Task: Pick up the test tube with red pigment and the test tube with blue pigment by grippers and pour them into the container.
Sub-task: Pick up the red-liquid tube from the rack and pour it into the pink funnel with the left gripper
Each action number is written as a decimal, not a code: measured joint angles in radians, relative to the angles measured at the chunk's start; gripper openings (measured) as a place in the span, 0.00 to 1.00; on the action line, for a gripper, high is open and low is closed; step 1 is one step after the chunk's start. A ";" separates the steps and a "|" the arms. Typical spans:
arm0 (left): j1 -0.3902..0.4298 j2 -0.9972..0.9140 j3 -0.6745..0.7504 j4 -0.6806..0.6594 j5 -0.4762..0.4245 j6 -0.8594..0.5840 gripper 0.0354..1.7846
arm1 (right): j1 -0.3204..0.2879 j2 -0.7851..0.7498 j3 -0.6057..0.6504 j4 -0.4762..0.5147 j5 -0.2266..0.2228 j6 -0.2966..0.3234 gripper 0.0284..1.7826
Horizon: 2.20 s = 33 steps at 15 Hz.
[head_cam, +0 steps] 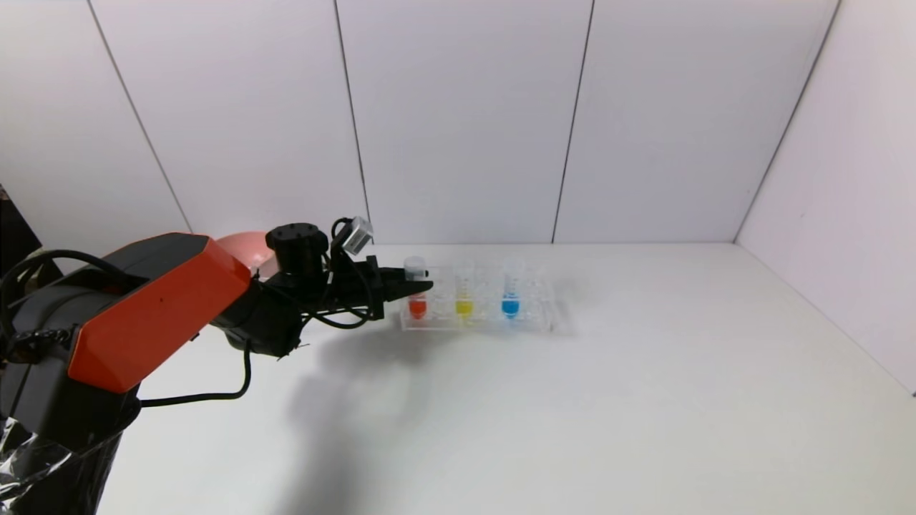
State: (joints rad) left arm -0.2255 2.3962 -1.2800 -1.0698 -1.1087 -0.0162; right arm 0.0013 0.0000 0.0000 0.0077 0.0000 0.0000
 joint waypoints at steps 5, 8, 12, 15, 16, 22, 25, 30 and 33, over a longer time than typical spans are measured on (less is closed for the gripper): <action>0.002 -0.016 0.006 -0.003 0.000 -0.001 0.24 | 0.000 0.000 0.000 0.000 0.000 0.000 1.00; 0.004 -0.029 0.010 -0.004 0.000 -0.002 0.24 | 0.000 0.000 0.000 0.000 0.000 0.000 1.00; 0.005 -0.046 0.014 -0.004 0.003 -0.004 0.24 | 0.000 0.000 0.000 0.000 0.000 0.000 1.00; 0.014 -0.072 0.032 -0.002 0.005 -0.004 0.24 | 0.000 0.000 0.000 0.000 0.000 0.000 1.00; 0.018 -0.082 0.034 0.000 0.005 -0.004 0.24 | 0.000 0.000 0.000 0.000 0.000 0.000 1.00; 0.029 -0.158 0.034 0.056 0.010 -0.016 0.24 | 0.000 0.000 0.000 0.000 0.000 0.000 1.00; 0.031 -0.201 0.034 0.089 0.013 -0.016 0.24 | 0.000 0.000 0.000 0.000 0.000 0.000 1.00; 0.038 -0.292 0.066 0.149 0.060 -0.016 0.24 | 0.000 0.000 0.000 0.000 0.000 0.000 1.00; 0.039 -0.360 0.096 0.189 0.172 -0.015 0.24 | 0.000 0.000 0.000 0.000 0.000 0.000 1.00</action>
State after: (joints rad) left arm -0.1870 2.0357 -1.1838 -0.8809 -0.9366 -0.0313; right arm 0.0013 0.0000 0.0000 0.0077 0.0000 0.0000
